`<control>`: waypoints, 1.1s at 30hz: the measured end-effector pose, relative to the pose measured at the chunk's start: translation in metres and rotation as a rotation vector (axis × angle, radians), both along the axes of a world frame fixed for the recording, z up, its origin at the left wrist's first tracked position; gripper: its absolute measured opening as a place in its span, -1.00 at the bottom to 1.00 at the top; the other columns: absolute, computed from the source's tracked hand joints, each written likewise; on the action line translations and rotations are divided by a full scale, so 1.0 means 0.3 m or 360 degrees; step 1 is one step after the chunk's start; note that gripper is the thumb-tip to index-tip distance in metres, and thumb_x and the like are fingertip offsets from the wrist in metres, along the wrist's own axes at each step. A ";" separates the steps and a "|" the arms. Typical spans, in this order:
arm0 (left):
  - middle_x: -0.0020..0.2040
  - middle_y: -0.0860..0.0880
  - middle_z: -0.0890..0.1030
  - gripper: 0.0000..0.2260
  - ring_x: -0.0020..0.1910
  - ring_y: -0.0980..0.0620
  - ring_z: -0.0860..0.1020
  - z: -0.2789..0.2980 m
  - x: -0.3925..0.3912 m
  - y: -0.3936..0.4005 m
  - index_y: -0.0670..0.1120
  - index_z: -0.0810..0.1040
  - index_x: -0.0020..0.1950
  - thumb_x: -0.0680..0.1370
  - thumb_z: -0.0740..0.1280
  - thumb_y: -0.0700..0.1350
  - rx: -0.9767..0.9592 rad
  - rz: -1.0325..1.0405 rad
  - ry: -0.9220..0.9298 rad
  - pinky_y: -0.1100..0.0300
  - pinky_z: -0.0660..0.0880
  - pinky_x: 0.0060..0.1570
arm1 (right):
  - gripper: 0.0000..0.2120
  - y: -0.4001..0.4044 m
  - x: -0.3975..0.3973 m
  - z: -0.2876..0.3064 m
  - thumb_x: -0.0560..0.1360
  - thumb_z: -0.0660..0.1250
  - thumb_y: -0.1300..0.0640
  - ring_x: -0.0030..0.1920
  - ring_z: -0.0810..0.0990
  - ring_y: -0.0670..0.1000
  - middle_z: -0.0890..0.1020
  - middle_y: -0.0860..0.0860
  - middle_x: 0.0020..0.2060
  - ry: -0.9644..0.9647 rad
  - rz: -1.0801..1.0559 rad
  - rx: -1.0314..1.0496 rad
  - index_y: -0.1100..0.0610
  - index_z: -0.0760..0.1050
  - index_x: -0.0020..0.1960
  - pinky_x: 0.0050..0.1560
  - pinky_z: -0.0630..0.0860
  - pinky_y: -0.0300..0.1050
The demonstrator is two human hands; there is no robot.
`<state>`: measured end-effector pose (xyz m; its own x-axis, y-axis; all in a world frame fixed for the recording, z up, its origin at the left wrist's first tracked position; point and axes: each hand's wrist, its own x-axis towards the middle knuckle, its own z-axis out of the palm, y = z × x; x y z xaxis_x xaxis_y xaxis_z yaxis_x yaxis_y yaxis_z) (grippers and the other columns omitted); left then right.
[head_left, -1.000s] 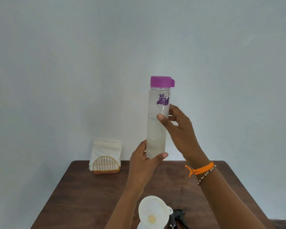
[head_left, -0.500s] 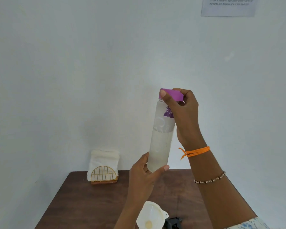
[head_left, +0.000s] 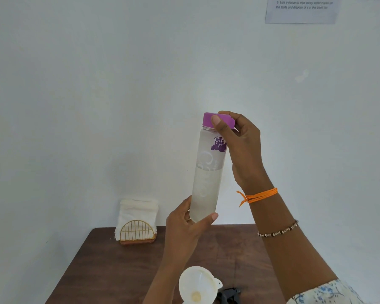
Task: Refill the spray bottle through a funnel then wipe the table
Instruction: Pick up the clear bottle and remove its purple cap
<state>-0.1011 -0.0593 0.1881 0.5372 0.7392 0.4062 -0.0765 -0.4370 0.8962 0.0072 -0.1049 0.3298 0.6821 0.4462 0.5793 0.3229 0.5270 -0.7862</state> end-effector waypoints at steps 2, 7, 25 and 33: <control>-0.07 0.36 0.51 -0.63 -0.09 0.26 0.55 -0.001 -0.002 0.002 0.32 0.40 -0.02 0.34 0.50 0.02 0.0000 -0.0001 -0.0008 0.56 0.41 -0.26 | -0.75 -0.004 0.000 -0.001 0.45 0.38 0.16 -0.21 0.59 -0.18 0.62 -0.02 -0.12 -0.0004 0.0045 0.0008 0.22 0.53 0.10 -0.19 0.50 -0.33; -0.08 0.36 0.52 -0.63 -0.12 0.36 0.55 -0.004 -0.007 0.003 0.28 0.43 0.00 0.35 0.51 -0.02 -0.0046 -0.0011 -0.0024 0.56 0.41 -0.27 | -0.79 -0.003 -0.006 0.001 0.46 0.37 0.20 -0.22 0.60 -0.19 0.62 -0.02 -0.14 -0.0014 0.0125 0.0004 0.22 0.52 0.09 -0.16 0.52 -0.30; -0.05 0.24 0.56 -0.59 -0.07 0.15 0.58 -0.042 -0.003 0.002 0.14 0.50 0.07 0.29 0.54 0.05 -0.0114 0.0122 -0.0037 0.55 0.45 -0.26 | -0.68 0.033 -0.016 -0.006 0.39 0.45 0.04 -0.12 0.58 -0.07 0.60 0.00 -0.03 -0.0013 -0.0043 -0.0308 0.09 0.50 0.10 -0.16 0.54 -0.25; 0.05 0.09 0.61 -0.53 0.03 0.01 0.59 -0.057 0.010 -0.012 0.12 0.51 0.11 0.26 0.57 0.03 -0.0106 0.0139 -0.0094 0.41 0.55 -0.14 | -0.59 0.080 -0.049 0.019 0.29 0.51 -0.04 -0.26 0.46 -0.18 0.44 -0.18 -0.23 -0.0035 -0.0596 -0.0433 0.05 0.41 0.00 -0.20 0.49 -0.20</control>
